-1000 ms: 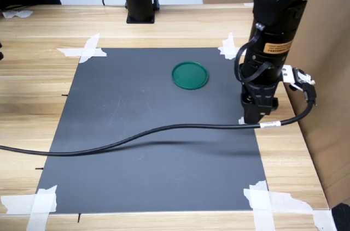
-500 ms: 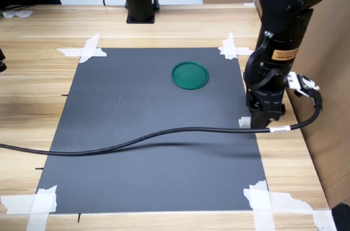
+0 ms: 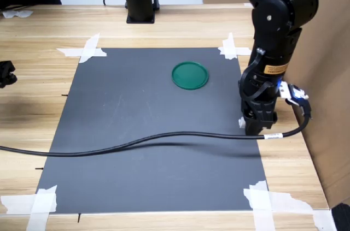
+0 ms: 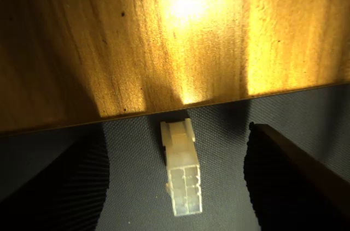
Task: Grasp a white terminal and put it in the green lid.
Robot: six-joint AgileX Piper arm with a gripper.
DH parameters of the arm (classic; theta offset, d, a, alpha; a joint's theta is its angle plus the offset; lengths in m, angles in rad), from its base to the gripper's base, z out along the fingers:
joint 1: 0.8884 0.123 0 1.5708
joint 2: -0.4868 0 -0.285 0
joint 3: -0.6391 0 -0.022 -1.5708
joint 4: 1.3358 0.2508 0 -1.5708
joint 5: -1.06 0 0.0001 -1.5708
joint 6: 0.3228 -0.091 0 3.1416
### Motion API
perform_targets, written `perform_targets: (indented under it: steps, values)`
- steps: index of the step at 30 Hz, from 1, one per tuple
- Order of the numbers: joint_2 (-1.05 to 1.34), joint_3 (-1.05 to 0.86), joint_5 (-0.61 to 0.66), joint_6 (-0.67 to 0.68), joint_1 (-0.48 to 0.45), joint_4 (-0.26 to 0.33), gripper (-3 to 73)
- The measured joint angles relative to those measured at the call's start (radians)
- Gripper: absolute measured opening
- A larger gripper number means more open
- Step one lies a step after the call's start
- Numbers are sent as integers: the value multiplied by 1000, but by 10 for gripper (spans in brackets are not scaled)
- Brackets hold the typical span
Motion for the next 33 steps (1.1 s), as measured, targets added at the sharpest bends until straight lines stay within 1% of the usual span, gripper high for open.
perform_targets:
  steps: [13,15,19,21,24,28,29,30,33]
  values:
    - [-22,-1,6,-18,0,3,599]
    - [-22,-1,7,-28,0,3,573]
    - [-22,-1,11,-39,0,3,548]
    - [-23,-1,18,-67,1,-4,487]
    - [-24,-1,7,-98,1,-30,356]
    - [-25,-1,-4,-106,1,-34,286]
    - [-25,-1,-7,-112,1,-34,248]
    - [-25,-1,-12,-116,1,-34,175]
    - [-27,-1,-14,-123,1,-28,104]
